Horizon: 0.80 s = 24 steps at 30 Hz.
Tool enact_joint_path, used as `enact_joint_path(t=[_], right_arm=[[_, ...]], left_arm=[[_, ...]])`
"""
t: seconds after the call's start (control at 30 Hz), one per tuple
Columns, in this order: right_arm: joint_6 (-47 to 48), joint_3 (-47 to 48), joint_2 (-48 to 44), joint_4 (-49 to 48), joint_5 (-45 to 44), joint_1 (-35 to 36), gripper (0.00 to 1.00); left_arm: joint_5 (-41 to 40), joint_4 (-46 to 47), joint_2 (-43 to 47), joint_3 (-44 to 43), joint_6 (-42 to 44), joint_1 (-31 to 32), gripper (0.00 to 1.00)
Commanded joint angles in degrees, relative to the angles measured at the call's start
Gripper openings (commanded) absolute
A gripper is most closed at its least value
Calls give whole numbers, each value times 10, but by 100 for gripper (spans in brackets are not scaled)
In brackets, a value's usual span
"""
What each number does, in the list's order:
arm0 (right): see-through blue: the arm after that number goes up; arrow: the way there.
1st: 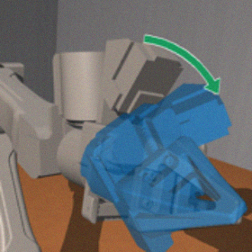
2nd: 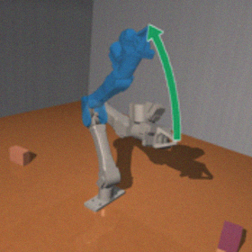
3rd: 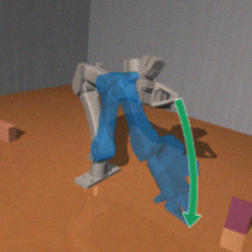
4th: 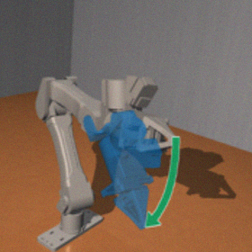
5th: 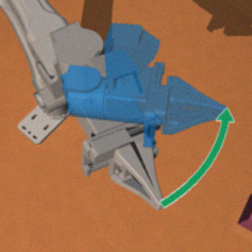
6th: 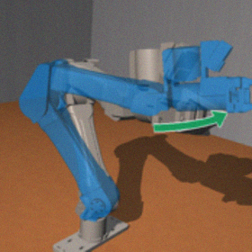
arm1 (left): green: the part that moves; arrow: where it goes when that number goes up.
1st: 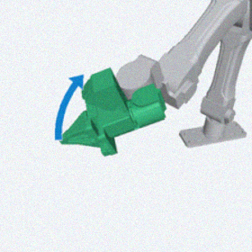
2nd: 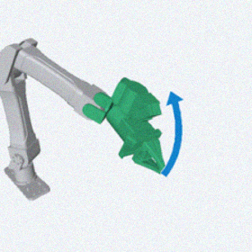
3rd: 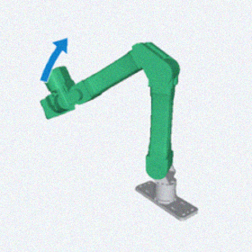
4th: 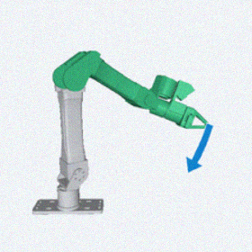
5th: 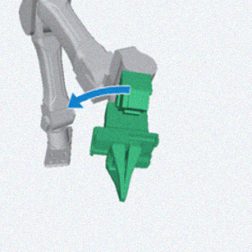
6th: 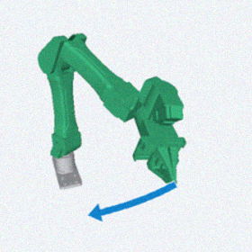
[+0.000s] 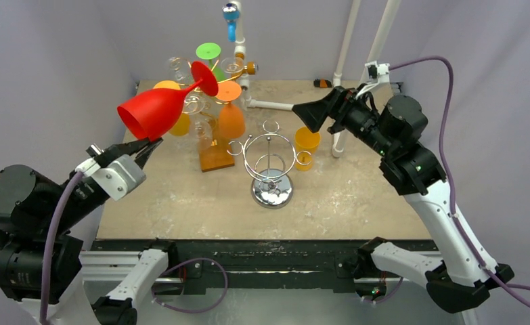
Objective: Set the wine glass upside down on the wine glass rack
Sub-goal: Turn the wine glass upside down at the wine rack.
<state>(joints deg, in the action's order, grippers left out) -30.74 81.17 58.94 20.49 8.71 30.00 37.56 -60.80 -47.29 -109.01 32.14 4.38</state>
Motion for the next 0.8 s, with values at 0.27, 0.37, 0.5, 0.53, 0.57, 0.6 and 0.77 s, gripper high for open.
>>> enact_joint_path(t=[0.27,0.37,0.5,0.53,0.57,0.6,0.77], right_arm=[[-211,12,55,-282,212,19,99],[-301,-32,60,-420,244,20,99],[-348,-49,70,-509,243,36,99],[-350,-44,76,-516,244,41,99],[-361,-42,84,-530,246,48,99],[-374,-42,88,-548,247,51,99],[-456,-56,112,-654,242,64,96]], left_arm=[[137,420,73,208,-270,0,0],[157,465,72,217,-315,0,0],[181,475,68,222,-342,0,0],[190,478,66,225,-346,0,0],[201,476,64,225,-350,0,0],[209,473,62,225,-349,0,0],[247,518,63,233,-388,0,0]])
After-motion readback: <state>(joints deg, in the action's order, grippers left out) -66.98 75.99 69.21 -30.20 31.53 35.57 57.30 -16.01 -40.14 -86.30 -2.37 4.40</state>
